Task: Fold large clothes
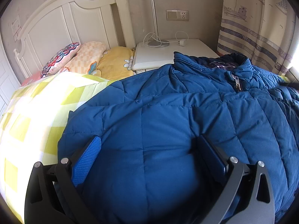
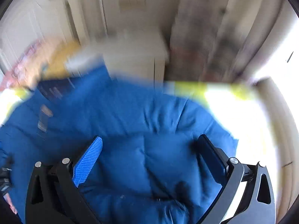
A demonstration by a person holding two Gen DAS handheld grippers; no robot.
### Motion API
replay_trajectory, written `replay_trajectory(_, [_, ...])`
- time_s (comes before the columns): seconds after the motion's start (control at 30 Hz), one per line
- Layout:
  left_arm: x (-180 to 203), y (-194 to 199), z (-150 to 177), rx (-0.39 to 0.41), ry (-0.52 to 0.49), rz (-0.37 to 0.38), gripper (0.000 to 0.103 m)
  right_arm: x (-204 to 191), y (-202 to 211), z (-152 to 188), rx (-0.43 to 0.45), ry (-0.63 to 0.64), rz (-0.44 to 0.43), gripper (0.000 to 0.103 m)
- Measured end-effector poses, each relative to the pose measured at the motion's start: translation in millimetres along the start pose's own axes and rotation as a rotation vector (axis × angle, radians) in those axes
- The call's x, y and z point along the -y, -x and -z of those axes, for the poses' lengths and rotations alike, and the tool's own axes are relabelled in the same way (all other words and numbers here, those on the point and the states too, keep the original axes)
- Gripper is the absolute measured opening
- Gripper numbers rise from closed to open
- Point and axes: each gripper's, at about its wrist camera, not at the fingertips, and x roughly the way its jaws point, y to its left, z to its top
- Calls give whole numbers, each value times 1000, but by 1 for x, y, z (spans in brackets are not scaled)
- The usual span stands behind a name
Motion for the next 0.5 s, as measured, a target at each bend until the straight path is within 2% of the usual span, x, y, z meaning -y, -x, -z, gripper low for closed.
replay_trajectory(0.23, [0, 0, 0, -1, 1, -1, 101, 9, -1, 0, 23, -21, -30, 99])
replay_trajectory(0.3, [-2, 3, -4, -44, 3, 12, 101, 11, -1, 1, 27, -25, -28, 99])
replay_trajectory(0.37, [-12, 14, -16, -68, 63, 71, 101, 9, -1, 2, 30, -26, -24, 99])
replay_trajectory(0.4, [-23, 26, -28, -26, 123, 122, 101, 8, -1, 2, 30, -26, -23, 99])
replay_trajectory(0.47, [-33, 31, -46, 12, 165, 95, 101, 8, 0, 4, 32, -28, -25, 99])
replay_trajectory(0.5, [-37, 23, -58, -1, 176, 63, 101, 8, 0, 3, 33, -29, -26, 99])
